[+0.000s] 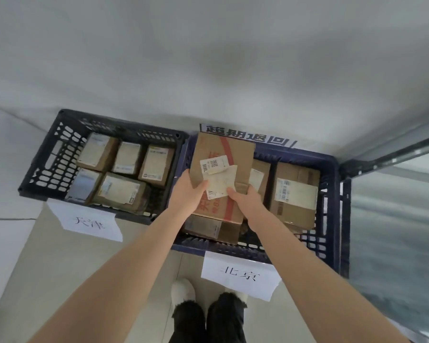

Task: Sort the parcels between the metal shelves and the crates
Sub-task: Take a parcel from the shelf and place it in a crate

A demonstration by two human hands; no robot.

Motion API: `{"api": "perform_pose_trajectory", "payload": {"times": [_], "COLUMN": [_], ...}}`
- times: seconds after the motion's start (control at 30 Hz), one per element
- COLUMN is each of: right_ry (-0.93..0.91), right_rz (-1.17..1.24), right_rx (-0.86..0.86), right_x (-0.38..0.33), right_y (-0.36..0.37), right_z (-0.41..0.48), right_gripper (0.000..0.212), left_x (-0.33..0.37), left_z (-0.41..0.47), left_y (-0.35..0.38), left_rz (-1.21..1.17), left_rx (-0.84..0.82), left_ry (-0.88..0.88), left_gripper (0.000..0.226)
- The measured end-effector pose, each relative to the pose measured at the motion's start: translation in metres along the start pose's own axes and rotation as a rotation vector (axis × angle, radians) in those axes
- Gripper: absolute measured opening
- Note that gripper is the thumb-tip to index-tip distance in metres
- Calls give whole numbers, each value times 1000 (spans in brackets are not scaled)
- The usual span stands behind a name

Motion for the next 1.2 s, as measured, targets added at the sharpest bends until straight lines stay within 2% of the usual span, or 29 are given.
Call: {"api": "perform_pose_trajectory", "payload": {"times": [0.1,0.27,0.37,0.67,0.87,1.1,1.2], "right_ry": [7,-16,-42,-100,-49,-66,-59], "right_rz": [-39,-155,-203,-322,-404,-311,-234], "right_rx": [13,44,76,92,148,115,120], "right_x": [9,17,20,19,14,16,15], "right_y": [13,23,26,30,37,31,31], "right_z": [26,53,62,76,75,73,70], "right_gripper": [75,71,74,72,69,67,64], "left_x": [-14,-36,-40,-36,-33,-34,-34], "left_z": [32,58,65,67,67,66,56], "left_y": [7,17,25,31,38,33,33], "left_rz": [30,86,92,134,171,85,70], "left_rx": [34,43,37,165,236,168,178], "left_ry": [-2,-7,-6,-13,-58,-35,-6], "left_gripper": [51,58,53,59,55,63,77]}}
Point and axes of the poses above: each hand's wrist, its own z-axis towards the middle knuckle, its own y-axis out of the palm, x = y × z, the point moved 1 cm from there along z, towards the middle knuckle, and after that the axes turned 6 degrees about -y, right-handed, at the moved point
